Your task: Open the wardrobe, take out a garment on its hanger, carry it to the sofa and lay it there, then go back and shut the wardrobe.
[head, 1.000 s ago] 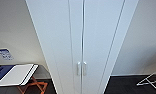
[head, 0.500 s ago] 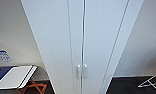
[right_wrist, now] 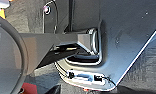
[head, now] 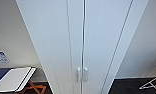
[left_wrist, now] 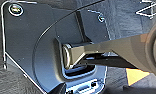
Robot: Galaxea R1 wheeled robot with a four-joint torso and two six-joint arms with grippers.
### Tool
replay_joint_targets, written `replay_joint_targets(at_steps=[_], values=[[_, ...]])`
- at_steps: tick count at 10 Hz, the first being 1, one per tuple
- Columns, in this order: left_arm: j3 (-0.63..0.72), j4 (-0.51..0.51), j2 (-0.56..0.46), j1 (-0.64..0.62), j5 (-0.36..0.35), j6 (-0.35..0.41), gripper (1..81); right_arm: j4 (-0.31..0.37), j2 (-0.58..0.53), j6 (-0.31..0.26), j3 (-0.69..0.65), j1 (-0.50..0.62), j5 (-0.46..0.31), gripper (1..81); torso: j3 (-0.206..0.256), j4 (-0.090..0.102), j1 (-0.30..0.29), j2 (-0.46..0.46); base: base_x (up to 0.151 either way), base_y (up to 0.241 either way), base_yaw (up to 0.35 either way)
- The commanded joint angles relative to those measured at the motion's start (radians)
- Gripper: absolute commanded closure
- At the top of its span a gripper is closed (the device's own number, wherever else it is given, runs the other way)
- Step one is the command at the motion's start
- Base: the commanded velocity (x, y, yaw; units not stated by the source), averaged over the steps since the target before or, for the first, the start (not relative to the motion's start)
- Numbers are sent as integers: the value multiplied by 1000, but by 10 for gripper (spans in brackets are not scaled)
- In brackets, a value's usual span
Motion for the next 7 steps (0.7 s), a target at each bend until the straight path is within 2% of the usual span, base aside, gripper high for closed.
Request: replay_joint_targets(at_steps=[1, 5, 7], values=[[19, 8, -13, -10, 58, 5, 10, 0, -12, -3, 13, 18, -71, 10, 0, 0, 0, 0, 69, 0, 0], [23, 8, -13, -10, 62, 5, 10, 10, -17, -3, 20, 26, -73, 10, 0, 0, 0, 0, 0, 0, 0], [65, 6, -49, -11, 62, 2, 10, 11, -37, -2, 54, 40, -78, 10, 0, 0, 0, 0, 0, 0, 0]])
